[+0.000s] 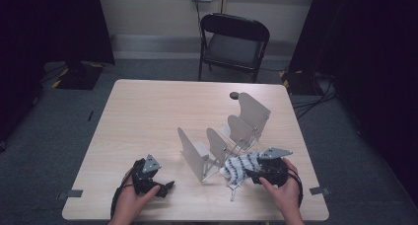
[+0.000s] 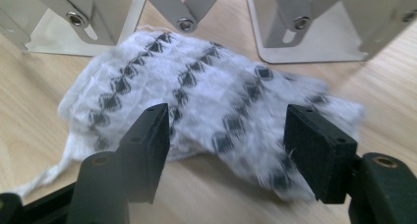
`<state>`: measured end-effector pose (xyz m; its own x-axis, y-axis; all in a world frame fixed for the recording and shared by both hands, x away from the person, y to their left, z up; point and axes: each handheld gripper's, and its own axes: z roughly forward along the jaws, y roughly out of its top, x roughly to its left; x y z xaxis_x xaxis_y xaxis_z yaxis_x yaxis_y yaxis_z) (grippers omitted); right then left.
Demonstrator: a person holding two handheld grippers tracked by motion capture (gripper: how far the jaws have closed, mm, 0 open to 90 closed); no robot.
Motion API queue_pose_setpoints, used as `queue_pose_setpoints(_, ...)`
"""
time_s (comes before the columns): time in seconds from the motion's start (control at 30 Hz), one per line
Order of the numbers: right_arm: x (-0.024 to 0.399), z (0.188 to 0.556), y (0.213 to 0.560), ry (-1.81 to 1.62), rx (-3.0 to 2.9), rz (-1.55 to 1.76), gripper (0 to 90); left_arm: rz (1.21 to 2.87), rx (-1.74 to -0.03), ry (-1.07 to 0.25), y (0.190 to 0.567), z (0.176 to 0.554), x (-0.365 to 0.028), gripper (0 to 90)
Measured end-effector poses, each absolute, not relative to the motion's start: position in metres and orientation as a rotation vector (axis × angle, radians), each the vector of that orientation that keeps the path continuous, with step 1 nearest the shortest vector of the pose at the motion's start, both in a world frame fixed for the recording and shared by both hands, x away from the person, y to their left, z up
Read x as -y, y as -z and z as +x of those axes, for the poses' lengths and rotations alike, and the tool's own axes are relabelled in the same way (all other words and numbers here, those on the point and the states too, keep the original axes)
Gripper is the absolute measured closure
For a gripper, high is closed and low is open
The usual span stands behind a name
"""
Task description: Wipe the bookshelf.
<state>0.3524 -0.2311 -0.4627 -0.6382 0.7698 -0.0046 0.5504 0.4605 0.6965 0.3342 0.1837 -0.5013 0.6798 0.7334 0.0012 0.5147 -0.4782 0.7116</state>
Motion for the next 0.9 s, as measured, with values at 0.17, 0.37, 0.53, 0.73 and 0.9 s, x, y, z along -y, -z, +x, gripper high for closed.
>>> queue_pose_setpoints(0.17, 0.245, 0.338, 0.461, -0.965, -2.367, 1.134, 34.9, 2.185, -0.956, -0.399, 0.501, 0.334, -0.183, 0.0)
queue_pose_setpoints(0.37, 0.253, 0.332, 0.468, -0.984, -2.351, 1.197, 34.4, 2.184, -0.958, -0.399, 0.501, 0.334, -0.183, 0.0)
queue_pose_setpoints(0.53, 0.243, 0.331, 0.463, -0.961, -2.337, 1.151, 31.1, 2.186, -0.957, -0.396, 0.501, 0.334, -0.183, 0.0)
queue_pose_setpoints(0.73, 0.215, 0.331, 0.456, -1.014, -2.383, 1.087, 38.1, 2.189, -0.957, -0.396, 0.501, 0.335, -0.183, 0.0)
queue_pose_setpoints(0.9, 0.192, 0.328, 0.463, -1.086, -2.488, 1.054, 50.7, 2.188, -0.958, -0.395, 0.501, 0.335, -0.183, 0.0)
